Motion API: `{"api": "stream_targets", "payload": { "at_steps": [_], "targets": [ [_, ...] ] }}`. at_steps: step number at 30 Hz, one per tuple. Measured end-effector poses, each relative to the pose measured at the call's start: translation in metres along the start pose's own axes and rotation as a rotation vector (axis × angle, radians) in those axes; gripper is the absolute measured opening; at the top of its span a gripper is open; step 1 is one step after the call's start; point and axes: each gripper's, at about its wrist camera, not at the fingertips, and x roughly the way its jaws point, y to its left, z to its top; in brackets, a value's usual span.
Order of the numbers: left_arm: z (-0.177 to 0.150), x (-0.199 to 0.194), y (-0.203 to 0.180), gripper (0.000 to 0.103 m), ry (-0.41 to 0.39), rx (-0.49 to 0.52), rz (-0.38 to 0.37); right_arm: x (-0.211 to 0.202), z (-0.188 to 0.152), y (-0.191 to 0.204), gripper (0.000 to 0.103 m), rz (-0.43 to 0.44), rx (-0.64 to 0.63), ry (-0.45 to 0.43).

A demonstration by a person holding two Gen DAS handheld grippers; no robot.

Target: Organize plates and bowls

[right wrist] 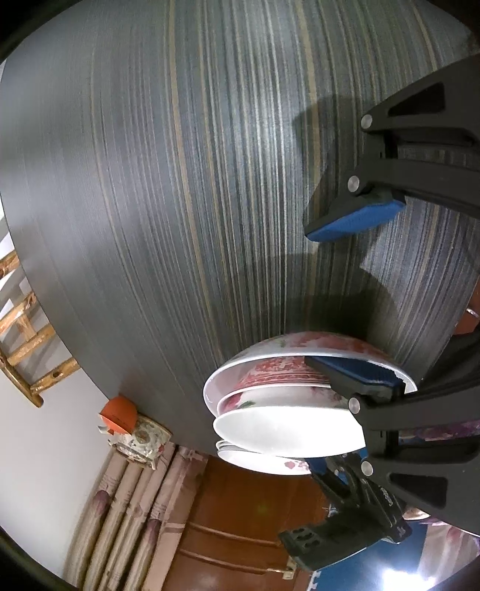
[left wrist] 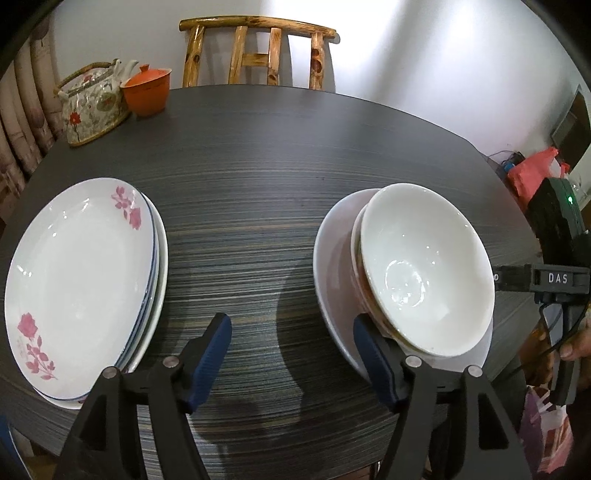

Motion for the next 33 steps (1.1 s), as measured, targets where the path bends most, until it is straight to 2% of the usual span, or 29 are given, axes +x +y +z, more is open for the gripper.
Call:
{"api": "stream_targets", "payload": {
  "at_steps": [6,8,15,20,26,29,31,32,33],
  "targets": [
    [0.000,0.005,0.012,0.070,0.025,-0.089,-0.046,0.000,-0.001,-0.003,0.058,0.028,-0.027,-0.018],
    [0.000,0.006,0.012,0.070,0.027,-0.100,-0.039,-0.001,-0.002,-0.003,0.058,0.027,-0.033,-0.018],
    [0.002,0.010,-0.001,0.070,0.032,-0.028,0.041,-0.002,-0.003,0.003,0.063,-0.024,-0.098,-0.058],
    [0.000,0.012,0.006,0.070,0.033,-0.068,0.001,-0.004,-0.006,0.004,0.069,-0.047,-0.108,-0.103],
    [-0.001,0.011,0.002,0.069,0.024,-0.031,0.024,-0.004,-0.006,0.005,0.071,-0.056,-0.110,-0.103],
    [-0.002,0.011,0.001,0.054,0.027,-0.040,-0.019,-0.005,-0.005,0.004,0.071,-0.047,-0.106,-0.085],
    [-0.001,0.010,-0.005,0.039,0.024,-0.022,-0.032,-0.006,-0.003,-0.001,0.071,-0.020,-0.085,-0.065],
    [-0.001,0.009,-0.009,0.035,0.023,-0.005,-0.030,-0.005,-0.002,-0.001,0.068,-0.011,-0.080,-0.055],
    [0.001,0.009,-0.014,0.025,0.024,0.015,-0.028,-0.005,-0.001,-0.002,0.066,-0.003,-0.074,-0.043]
  ]
}}
